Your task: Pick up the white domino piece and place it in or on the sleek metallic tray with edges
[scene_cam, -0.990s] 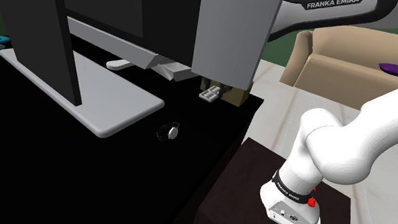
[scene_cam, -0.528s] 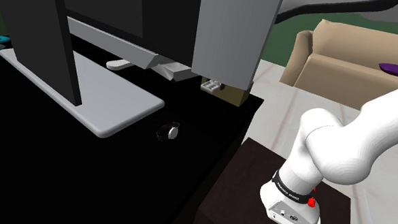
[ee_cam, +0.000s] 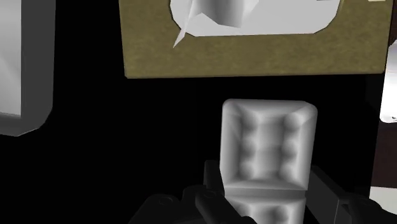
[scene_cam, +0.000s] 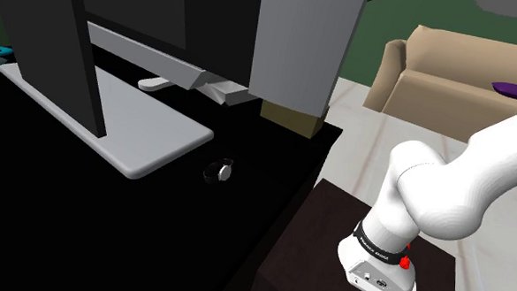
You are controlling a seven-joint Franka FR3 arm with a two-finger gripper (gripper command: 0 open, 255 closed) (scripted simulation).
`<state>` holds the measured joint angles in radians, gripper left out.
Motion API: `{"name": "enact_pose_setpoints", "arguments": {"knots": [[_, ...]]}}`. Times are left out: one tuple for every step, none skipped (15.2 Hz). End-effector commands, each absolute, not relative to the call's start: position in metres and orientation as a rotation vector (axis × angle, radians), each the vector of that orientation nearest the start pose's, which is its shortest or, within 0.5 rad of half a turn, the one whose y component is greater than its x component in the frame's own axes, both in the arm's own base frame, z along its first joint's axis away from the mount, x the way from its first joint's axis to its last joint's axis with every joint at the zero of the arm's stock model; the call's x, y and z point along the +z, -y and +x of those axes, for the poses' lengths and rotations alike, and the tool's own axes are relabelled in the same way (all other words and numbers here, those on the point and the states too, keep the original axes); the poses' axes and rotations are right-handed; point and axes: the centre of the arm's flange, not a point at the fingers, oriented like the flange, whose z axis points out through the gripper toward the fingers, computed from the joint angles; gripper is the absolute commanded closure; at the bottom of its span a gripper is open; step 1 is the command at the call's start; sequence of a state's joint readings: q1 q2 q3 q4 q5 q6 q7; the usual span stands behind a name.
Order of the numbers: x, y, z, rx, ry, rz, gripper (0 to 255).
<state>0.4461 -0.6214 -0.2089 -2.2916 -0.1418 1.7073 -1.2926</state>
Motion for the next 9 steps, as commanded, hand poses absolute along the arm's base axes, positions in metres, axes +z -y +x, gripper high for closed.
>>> {"name": "enact_pose_setpoints", "arguments": {"knots": [[0.576, -0.055, 0.377, 0.022, -2.214, 2.185, 255], [0.576, -0.05, 0.389, 0.022, -2.214, 2.185, 255], [0.577, -0.045, 0.402, 0.022, -2.214, 2.185, 255], [0.577, -0.041, 0.414, 0.022, -2.214, 2.185, 255], [0.577, -0.036, 0.426, 0.022, -2.214, 2.185, 255], [0.577, -0.031, 0.439, 0.022, -2.214, 2.185, 255], [0.578, -0.027, 0.451, 0.022, -2.214, 2.185, 255], [0.578, -0.022, 0.463, 0.022, -2.214, 2.185, 255], [0.578, -0.018, 0.476, 0.022, -2.214, 2.185, 255]]}}
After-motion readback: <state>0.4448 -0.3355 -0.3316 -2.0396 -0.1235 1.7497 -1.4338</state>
